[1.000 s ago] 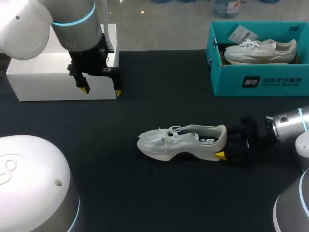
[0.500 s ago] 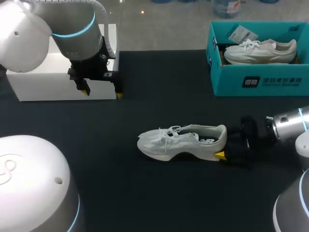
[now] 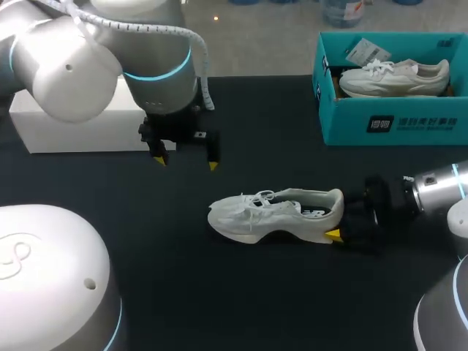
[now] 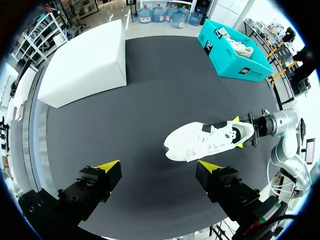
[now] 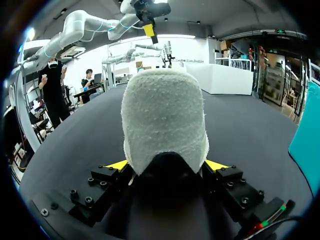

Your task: Take the shoe out of the shoebox, open the shoe tongue, remove and reinsert the insole, then place the shoe into the shoebox

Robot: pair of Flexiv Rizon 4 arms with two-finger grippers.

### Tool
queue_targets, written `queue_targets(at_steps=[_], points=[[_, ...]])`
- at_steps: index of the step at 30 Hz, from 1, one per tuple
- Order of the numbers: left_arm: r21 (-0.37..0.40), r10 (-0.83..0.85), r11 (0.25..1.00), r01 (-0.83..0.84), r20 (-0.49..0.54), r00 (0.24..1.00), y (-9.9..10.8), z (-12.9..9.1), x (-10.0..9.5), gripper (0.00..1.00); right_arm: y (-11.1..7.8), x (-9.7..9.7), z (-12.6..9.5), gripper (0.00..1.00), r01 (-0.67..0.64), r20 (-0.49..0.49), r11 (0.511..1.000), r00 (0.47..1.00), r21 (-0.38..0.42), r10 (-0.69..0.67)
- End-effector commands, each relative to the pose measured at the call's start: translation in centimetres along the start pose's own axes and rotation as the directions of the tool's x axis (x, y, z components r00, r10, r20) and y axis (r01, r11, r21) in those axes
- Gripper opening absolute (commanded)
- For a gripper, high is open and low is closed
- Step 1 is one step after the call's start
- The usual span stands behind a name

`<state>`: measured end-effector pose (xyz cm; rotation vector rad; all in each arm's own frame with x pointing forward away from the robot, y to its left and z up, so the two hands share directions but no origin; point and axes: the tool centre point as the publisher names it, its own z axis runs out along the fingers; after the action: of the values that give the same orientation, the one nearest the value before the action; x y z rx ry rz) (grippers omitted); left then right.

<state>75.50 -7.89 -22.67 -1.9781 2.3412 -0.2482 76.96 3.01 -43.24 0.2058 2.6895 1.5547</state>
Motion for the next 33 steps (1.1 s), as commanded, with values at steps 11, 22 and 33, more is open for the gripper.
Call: queue_targets(at_steps=[11, 22, 33], points=[[-0.079, 0.055, 0.996, -0.05, 0.068, 0.996, -2.5, 4.1, 10.6, 1.0, -0.5, 0.4, 0.3, 0.0, -0.001, 0.002, 1.0, 1.0, 0.004, 0.001], [-0.128, 0.041, 0.991, -0.027, 0.111, 0.993, -1.9, 6.3, 14.9, 1.0, -0.5, 0.4, 0.3, 0.0, -0.001, 0.002, 1.0, 1.0, 0.004, 0.001], [-0.139, 0.001, 0.99, 0.02, 0.151, 0.989, -1.6, 8.9, 15.9, 1.0, -0.5, 0.4, 0.3, 0.0, -0.001, 0.002, 1.0, 1.0, 0.004, 0.001]])
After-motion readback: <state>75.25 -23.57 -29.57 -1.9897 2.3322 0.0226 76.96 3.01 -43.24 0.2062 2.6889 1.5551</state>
